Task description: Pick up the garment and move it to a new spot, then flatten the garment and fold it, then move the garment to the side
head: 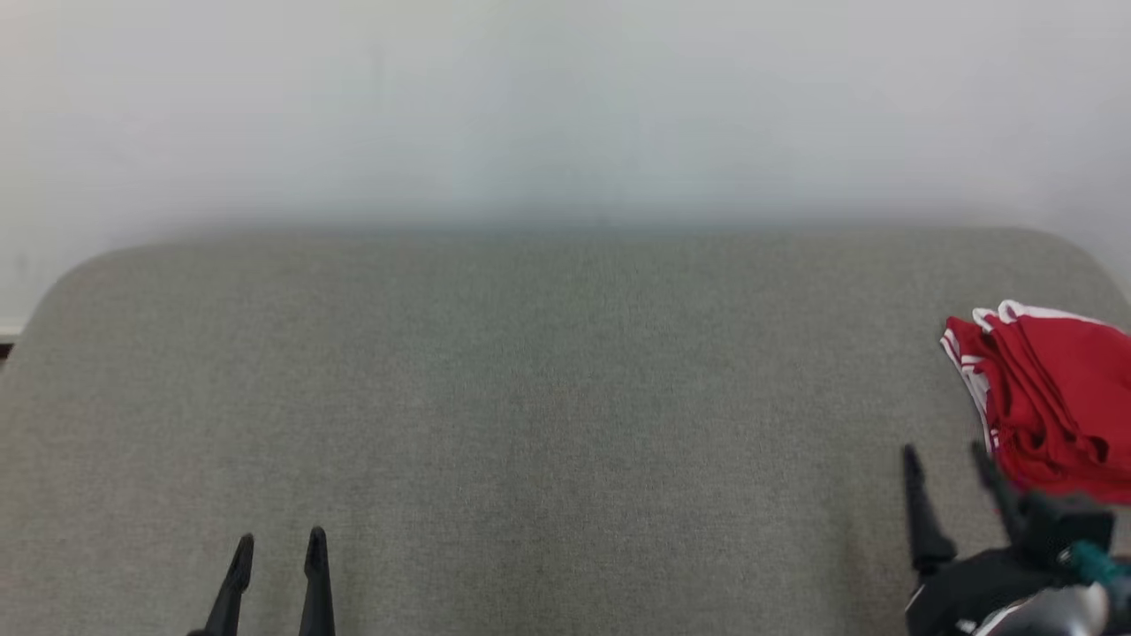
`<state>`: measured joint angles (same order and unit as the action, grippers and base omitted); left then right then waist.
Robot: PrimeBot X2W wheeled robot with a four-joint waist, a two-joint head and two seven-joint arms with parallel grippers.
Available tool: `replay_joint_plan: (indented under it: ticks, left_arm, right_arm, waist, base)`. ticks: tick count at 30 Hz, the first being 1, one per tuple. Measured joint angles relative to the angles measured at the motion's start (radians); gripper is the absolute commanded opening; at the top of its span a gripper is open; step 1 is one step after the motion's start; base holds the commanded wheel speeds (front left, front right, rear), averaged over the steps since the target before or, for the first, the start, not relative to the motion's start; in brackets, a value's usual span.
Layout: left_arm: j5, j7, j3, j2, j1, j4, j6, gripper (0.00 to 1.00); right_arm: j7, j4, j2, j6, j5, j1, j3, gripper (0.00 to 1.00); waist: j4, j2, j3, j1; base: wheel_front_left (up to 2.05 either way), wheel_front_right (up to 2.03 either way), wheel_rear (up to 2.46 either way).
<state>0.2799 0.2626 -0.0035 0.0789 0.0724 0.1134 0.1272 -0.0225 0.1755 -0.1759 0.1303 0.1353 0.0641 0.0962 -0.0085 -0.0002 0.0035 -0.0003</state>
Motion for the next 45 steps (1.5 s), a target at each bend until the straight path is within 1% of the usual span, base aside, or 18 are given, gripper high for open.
replay_joint_plan:
  ticks: [2, 3, 7, 9, 12, 23, 45]
  left_arm:
    - [0.002, 0.000, 0.008, -0.008, 0.012, 0.008, -0.004, 1.00]
    - [0.002, 0.000, 0.008, -0.008, 0.012, 0.008, -0.004, 1.00]
    - [0.010, 0.000, 0.024, -0.015, 0.012, 0.033, -0.005, 1.00]
    - [0.000, 0.000, 0.028, -0.017, 0.013, 0.068, -0.013, 1.00]
    - [-0.019, 0.000, 0.030, -0.018, 0.021, 0.093, -0.013, 1.00]
    - [-0.041, 0.000, 0.040, -0.024, 0.025, 0.116, -0.014, 1.00]
    - [-0.059, 0.000, 0.053, -0.027, 0.023, 0.108, -0.017, 1.00]
  right_arm:
    - [-0.026, 0.010, 0.038, 0.000, 0.004, -0.020, -0.012, 1.00]
    - [-0.026, 0.010, 0.038, 0.000, 0.004, -0.020, -0.012, 1.00]
    - [-0.061, 0.046, 0.083, 0.000, 0.005, -0.037, -0.054, 1.00]
    - [-0.088, 0.072, 0.100, 0.000, -0.002, -0.044, -0.056, 1.00]
    - [-0.109, 0.095, 0.111, 0.000, -0.006, -0.043, -0.053, 1.00]
    - [-0.133, 0.156, 0.123, 0.000, -0.007, -0.031, -0.078, 1.00]
    - [-0.146, 0.185, 0.124, 0.000, 0.039, -0.018, -0.127, 1.00]
  waist:
    - [0.003, 0.0000, -0.020, 0.0000]
    - [0.003, 0.0000, -0.020, 0.0000]
    - [0.008, 0.0000, -0.052, 0.0000]
    - [0.008, 0.0000, -0.067, 0.0001]
    - [0.000, 0.0000, -0.075, 0.0001]
    - [-0.025, 0.0001, -0.078, 0.0003]
    - [-0.017, 0.0002, -0.057, 0.0003]
  base:
    - [0.00, 0.00, 0.00]
    - [0.00, 0.00, 0.00]
    - [0.00, 0.00, 0.00]
    - [0.00, 0.00, 0.00]
    - [0.00, 0.00, 0.00]
    - [0.00, 0.00, 0.00]
    - [0.00, 0.00, 0.00]
